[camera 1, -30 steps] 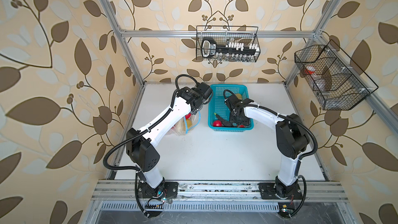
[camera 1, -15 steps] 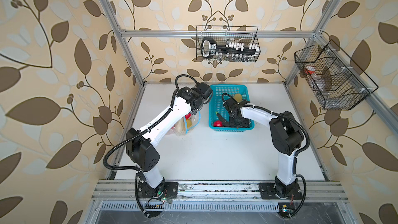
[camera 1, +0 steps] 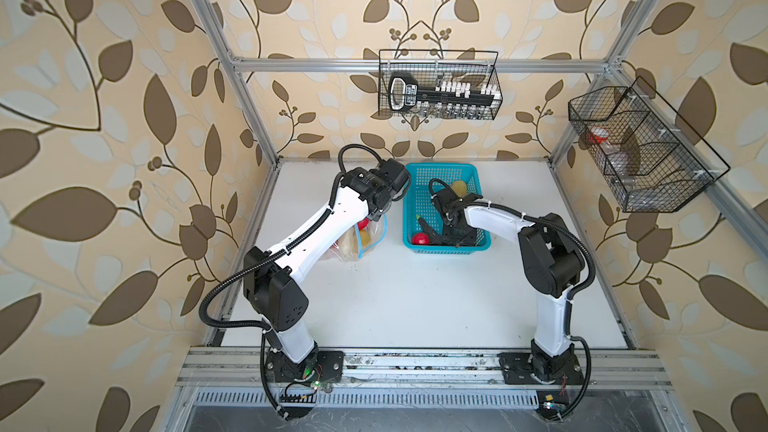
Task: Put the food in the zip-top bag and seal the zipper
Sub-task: 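Lower the right gripper onto the red-yellow mango and close on it, then lift the red-yellow mango and carry it to the bag mouth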
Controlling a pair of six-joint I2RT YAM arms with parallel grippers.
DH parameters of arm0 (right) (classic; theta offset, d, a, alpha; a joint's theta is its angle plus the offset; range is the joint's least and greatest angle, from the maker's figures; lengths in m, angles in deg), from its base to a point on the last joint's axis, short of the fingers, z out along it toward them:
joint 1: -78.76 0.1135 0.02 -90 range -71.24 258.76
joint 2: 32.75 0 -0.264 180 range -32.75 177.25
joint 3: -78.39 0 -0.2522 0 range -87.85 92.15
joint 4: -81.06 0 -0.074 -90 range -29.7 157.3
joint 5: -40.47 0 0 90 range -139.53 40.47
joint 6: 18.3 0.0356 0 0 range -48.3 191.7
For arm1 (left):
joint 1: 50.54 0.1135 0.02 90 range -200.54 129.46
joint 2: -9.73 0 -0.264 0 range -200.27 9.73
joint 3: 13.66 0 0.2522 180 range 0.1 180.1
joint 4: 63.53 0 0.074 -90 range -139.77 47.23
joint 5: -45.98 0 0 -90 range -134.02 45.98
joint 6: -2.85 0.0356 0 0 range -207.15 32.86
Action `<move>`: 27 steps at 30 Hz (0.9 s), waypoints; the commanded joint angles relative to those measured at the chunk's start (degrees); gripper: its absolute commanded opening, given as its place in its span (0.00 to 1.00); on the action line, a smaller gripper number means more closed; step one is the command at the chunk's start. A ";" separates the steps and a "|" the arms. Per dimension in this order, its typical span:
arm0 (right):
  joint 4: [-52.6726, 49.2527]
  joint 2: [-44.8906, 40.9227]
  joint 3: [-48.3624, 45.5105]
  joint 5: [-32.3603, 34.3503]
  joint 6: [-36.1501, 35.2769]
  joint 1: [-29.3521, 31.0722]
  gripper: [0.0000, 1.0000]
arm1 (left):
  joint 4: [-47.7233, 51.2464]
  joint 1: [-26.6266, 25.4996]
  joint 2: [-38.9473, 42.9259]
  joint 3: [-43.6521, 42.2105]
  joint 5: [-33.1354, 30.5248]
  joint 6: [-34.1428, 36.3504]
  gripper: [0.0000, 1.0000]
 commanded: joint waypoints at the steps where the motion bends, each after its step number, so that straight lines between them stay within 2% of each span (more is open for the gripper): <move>1: 0.93 1.69 0.98 -1.67 0.03 -0.30 0.55 | -0.21 0.78 1.53 -0.73 -1.57 0.23 0.00; 5: 1.98 1.81 1.04 -2.65 0.32 -0.82 0.54 | -0.21 0.77 1.65 -0.85 -1.65 0.27 0.00; 22: 5.01 -2.19 -1.15 -3.66 0.38 -1.53 0.36 | -0.30 0.96 1.79 -0.99 -1.29 0.14 0.00; 27: 9.90 -6.87 -5.07 -8.68 2.08 -2.24 0.35 | -0.47 1.00 2.00 -1.29 -1.54 0.23 0.00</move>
